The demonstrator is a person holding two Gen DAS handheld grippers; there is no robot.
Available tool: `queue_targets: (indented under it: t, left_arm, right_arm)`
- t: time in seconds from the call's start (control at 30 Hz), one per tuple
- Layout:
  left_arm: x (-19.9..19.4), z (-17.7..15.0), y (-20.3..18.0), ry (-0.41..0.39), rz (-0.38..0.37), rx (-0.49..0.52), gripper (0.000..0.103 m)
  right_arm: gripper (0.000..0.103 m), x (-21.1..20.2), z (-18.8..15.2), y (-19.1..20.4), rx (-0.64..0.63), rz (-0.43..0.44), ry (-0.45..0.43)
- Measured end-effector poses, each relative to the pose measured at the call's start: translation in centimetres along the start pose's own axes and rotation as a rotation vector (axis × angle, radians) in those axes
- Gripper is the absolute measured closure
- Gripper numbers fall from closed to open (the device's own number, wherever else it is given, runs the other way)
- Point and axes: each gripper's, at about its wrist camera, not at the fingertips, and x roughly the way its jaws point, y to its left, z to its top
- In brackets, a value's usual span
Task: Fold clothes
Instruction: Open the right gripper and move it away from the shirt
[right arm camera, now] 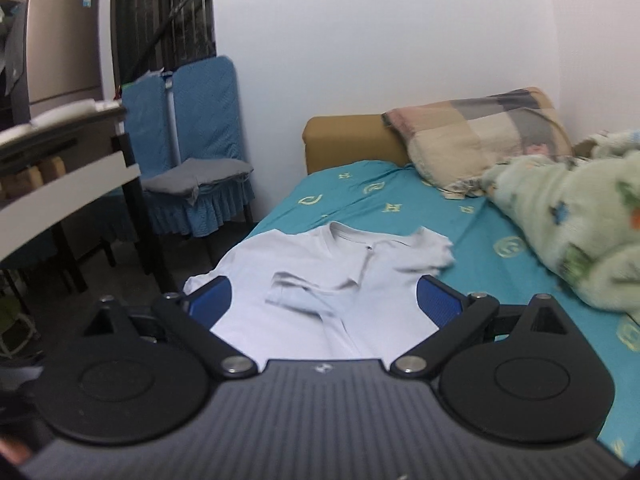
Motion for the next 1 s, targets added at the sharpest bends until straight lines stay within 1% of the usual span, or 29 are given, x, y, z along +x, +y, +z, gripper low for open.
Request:
queue_targets:
  t: [0.1,0.2,0.3,0.4,0.47,0.53,0.6,0.77,0.83,0.93,1.0]
  left_arm:
    - [-1.4,-0.6,-1.3,0.037,-0.012,-0.007,0.005]
    - [-2.8,-1.1,-2.7,0.065,-0.017,-0.010,0.006]
    - [-4.0,-1.6,-5.1,0.072,-0.018,0.043,0.006]
    - [-4.6,-2.6,-8.4,0.102,-0.047,0.103,0.008]
    - [-4.7,-3.6,-11.3,0.138,-0.093,0.152,0.012]
    - [-5.0,-4.7,-14.6,0.165,-0.152,0.211,0.018]
    - [-5.3,-6.0,-18.0,0.189,-0.208,0.258,0.019]
    - [-6.1,-9.7,-25.8,0.259,-0.370,0.360,0.028]
    - [-5.6,-11.0,-28.1,0.300,-0.437,0.384,0.037]
    - [-3.9,-12.8,-30.8,0.366,-0.492,0.394,0.040]
    - [-2.6,-14.0,-31.7,0.398,-0.490,0.406,0.043]
  right_arm:
    - [0.002,-4.4,-1.4,-2.7,0.116,-0.043,0.015]
    - [0.002,-8.3,-2.3,-6.1,0.215,-0.092,0.008]
    - [0.002,-11.4,-2.8,-9.4,0.284,-0.147,-0.014]
    - [0.002,-13.5,-3.0,-12.5,0.333,-0.166,-0.042]
    - [0.002,-14.1,-3.2,-14.4,0.371,-0.167,-0.057]
    - [0.002,-14.4,-3.5,-16.1,0.406,-0.180,-0.070]
    - [0.002,-14.4,-3.8,-17.6,0.433,-0.207,-0.076]
    - [0.002,-14.3,-4.8,-20.6,0.490,-0.244,-0.083]
    - [0.002,-14.1,-5.2,-21.4,0.496,-0.276,-0.086]
    - [0.002,-13.1,-6.2,-22.6,0.542,-0.298,-0.045]
    - [0.002,-12.3,-6.7,-23.4,0.575,-0.289,-0.013]
